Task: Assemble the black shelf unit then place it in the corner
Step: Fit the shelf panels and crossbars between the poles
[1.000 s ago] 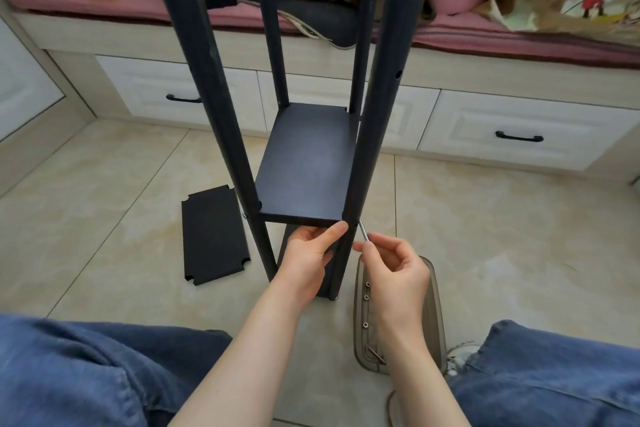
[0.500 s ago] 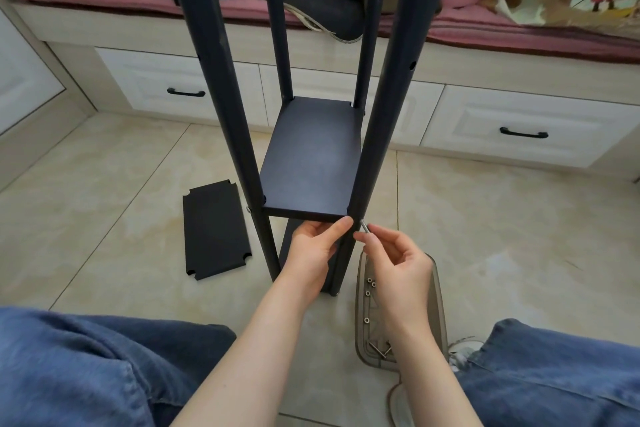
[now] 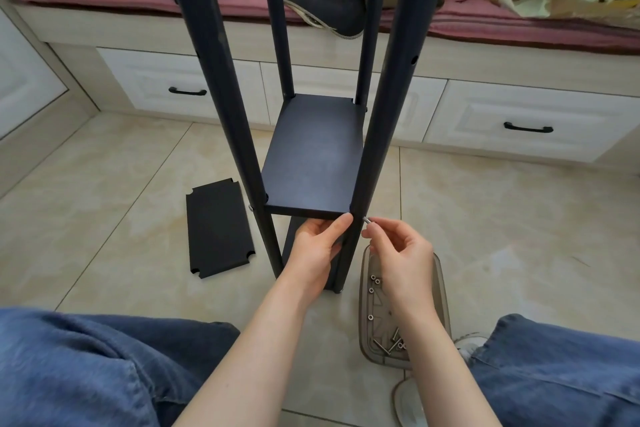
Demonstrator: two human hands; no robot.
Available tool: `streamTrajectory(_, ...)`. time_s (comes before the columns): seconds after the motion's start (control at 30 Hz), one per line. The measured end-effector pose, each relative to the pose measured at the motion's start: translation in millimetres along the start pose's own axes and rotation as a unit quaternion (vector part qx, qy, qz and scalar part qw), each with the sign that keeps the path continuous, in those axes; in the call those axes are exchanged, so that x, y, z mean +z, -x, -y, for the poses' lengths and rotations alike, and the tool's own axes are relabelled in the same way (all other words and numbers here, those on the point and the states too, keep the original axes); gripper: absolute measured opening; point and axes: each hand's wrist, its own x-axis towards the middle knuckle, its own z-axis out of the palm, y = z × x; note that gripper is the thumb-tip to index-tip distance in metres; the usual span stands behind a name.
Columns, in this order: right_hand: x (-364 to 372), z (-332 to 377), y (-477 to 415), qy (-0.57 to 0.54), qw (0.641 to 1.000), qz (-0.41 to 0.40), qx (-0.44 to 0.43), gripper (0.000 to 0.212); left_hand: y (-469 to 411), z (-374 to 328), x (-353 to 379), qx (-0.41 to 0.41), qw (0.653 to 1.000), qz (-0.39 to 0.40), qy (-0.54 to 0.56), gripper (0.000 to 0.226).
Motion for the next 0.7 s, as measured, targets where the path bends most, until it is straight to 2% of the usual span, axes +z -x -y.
streamTrajectory(0.1, 0.0, 2.8, -2.1, 0.042, 0.999, 0.002, -0.024, 0.009, 0.8, 0.4, 1.0, -0.001, 1.000, -0.004, 0.009, 0.035)
streamTrajectory(0.23, -0.4, 3.4, -1.4, 0.072, 0.997, -0.002, -0.038, 0.009, 0.7, 2.3, 1.2, -0.006, 1.000, -0.006, 0.018, 0.016)
streamTrajectory(0.47, 0.6, 3.4, 1.1, 0.082, 0.994, -0.015, -0.071, 0.016, 1.2, 1.6, 2.9, 0.002, 1.000, -0.005, 0.025, 0.035)
streamTrajectory(0.6, 0.1, 3.5, 0.3, 0.080, 0.994, -0.019, -0.067, 0.019, 0.4, 2.0, 2.1, -0.001, 1.000, -0.008, 0.025, 0.026)
streamTrajectory(0.7, -0.3, 2.2, 1.1, 0.150, 0.983, -0.016, -0.109, 0.011, -0.3, 2.4, 2.3, 0.000, 1.000, -0.007, 0.025, 0.037)
